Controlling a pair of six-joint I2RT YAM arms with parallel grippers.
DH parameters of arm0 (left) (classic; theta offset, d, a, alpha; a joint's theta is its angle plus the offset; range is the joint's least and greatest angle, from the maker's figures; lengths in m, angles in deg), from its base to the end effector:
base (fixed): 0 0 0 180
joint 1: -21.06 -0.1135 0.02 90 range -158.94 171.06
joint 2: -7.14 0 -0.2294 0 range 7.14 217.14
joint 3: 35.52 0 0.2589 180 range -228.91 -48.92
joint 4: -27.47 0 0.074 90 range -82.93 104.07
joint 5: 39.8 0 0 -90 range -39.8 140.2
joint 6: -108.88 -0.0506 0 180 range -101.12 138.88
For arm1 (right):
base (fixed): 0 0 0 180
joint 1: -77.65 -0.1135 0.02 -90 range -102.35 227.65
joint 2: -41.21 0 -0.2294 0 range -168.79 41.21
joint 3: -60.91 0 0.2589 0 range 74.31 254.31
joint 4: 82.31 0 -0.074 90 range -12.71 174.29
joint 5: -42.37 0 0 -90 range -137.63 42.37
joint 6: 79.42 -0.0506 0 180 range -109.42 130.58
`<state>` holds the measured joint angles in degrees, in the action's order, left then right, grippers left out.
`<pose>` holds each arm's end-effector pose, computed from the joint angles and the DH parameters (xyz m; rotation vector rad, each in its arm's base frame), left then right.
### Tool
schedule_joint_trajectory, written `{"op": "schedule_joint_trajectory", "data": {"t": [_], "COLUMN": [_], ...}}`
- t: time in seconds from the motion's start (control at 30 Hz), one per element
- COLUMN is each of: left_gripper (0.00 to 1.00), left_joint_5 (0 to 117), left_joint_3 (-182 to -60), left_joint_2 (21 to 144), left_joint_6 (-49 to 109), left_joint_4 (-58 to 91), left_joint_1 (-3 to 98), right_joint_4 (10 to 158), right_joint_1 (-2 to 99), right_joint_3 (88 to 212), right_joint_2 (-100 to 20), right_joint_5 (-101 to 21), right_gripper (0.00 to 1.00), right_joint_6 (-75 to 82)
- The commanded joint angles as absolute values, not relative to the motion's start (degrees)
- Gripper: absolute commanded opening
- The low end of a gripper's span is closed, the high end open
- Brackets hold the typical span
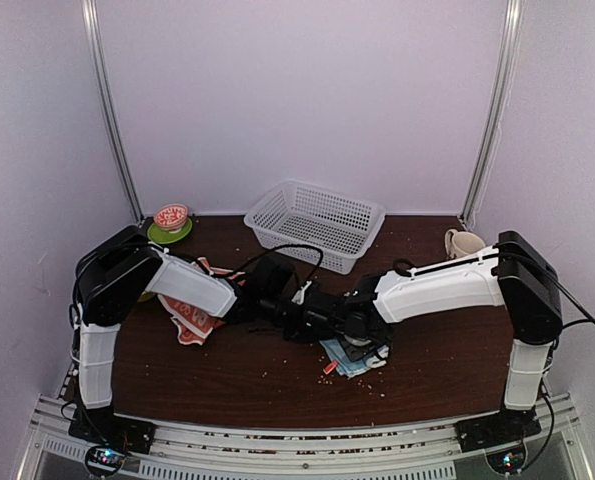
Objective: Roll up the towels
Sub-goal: Roll the towel at the center of the board.
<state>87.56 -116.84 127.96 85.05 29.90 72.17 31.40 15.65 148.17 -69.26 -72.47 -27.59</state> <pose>0.2451 -0.3528 0.0770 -0.0939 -2.6577 1.5762 0.1780 0.2895 0.1065 -0.5710 2.7190 -0.3833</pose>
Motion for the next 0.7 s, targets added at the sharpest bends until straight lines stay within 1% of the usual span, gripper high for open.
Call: {"op": "schedule_joint_trajectory", "data": {"t": [0.0,0.17,0.27,0.4,0.67], "left_gripper": [0.19,0.17,0.16,0.16,0.15], "left_joint_5": [89.97,89.71,90.04,91.02,91.14], "left_joint_3": [-116.83,-118.46,-121.44,-123.83,-126.57], "left_joint_2": [125.89,126.53,129.42,133.06,136.55], "left_joint_6": [88.5,89.04,88.67,90.28,90.32], "left_joint_4": [37.89,37.34,35.16,37.6,35.8], "left_joint_1": [72.56,72.56,72.56,72.65,72.71], "right_joint_4": [32.78,33.12,33.87,34.43,35.73], "right_joint_1": [15.75,15.85,15.9,15.9,15.95], "right_joint_3": [147.17,147.0,146.64,146.74,146.36], "right_joint_2": [-69.36,-69.12,-68.82,-68.74,-67.61], "right_joint_5": [-71.58,-71.33,-70.67,-69.76,-68.29], "right_gripper": [0.0,0.0,0.0,0.0,0.0], "right_joint_6": [-28.74,-28.81,-28.77,-28.54,-27.63]}}
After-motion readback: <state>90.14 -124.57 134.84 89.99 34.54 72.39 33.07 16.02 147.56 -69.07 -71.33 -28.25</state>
